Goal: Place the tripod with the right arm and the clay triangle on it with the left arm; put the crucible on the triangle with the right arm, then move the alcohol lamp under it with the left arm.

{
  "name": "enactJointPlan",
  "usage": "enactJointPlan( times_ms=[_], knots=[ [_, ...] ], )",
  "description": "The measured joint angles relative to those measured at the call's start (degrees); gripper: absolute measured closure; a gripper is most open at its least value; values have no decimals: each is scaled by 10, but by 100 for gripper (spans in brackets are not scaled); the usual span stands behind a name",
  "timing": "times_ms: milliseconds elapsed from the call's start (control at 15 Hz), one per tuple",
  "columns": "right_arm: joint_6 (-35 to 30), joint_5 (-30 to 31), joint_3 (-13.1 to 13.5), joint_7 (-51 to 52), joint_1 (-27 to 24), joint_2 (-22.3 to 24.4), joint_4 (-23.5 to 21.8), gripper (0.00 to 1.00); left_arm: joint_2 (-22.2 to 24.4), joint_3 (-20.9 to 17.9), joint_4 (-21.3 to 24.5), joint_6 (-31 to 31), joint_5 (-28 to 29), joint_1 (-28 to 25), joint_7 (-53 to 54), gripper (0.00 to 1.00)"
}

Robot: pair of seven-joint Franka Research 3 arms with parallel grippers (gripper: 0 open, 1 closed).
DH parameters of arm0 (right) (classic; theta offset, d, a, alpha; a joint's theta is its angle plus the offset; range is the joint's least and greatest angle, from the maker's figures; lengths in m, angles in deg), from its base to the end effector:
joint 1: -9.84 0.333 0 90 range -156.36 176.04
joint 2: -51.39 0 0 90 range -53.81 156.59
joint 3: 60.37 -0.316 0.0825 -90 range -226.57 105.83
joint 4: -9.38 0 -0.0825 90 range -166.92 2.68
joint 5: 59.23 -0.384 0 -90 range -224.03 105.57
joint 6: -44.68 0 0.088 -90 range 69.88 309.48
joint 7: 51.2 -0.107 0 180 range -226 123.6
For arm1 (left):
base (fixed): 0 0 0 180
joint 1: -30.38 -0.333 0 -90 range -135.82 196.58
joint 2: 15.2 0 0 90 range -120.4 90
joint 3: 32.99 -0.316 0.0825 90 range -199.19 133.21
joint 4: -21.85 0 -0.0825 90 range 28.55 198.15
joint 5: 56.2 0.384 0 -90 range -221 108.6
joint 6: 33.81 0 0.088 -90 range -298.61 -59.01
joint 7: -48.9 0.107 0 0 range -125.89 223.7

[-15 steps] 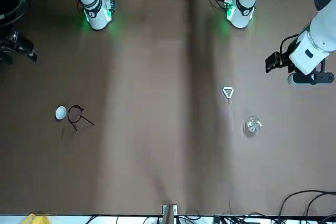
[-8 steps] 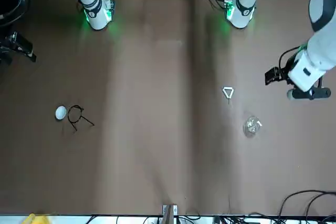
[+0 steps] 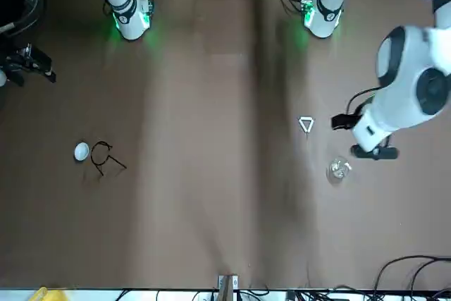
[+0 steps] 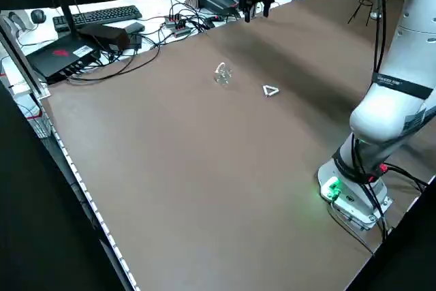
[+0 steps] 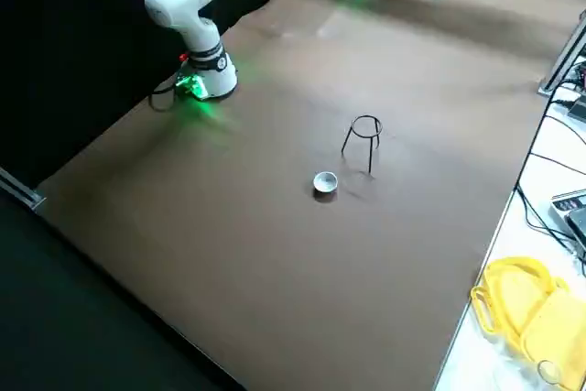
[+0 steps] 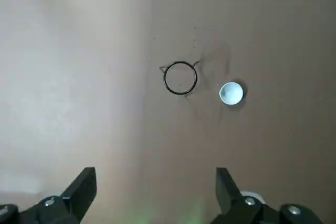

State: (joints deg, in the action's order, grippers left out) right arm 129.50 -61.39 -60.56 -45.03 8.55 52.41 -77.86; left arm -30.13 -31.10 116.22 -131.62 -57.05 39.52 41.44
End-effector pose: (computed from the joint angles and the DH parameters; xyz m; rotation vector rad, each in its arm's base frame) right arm 0.5399 -0.0060 0.6490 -3.0992 -0.1418 0.0341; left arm 0.6044 -0.1176 0.4457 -3.1149 0.0912 0.3150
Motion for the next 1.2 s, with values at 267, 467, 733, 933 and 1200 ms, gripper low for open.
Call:
enactJointPlan(
  times_ms=[267,467,733,933,1200],
  knots=[
    [2,1,5,0,-6,-13,-4,0,-18,0,53,-78,0,9,-1,0],
    [24,0,7,0,-10,-38,-5,0,-24,-1,60,-102,13,0,7,0],
    [48,0,7,0,-13,-84,-8,0,-26,-2,60,-122,29,-8,10,0],
    [78,0,9,0,-39,-146,-10,0,-36,-5,60,-126,44,-13,10,0],
    [101,-1,9,0,-52,-200,-11,0,-40,-6,60,-143,44,-40,15,0]
  ],
)
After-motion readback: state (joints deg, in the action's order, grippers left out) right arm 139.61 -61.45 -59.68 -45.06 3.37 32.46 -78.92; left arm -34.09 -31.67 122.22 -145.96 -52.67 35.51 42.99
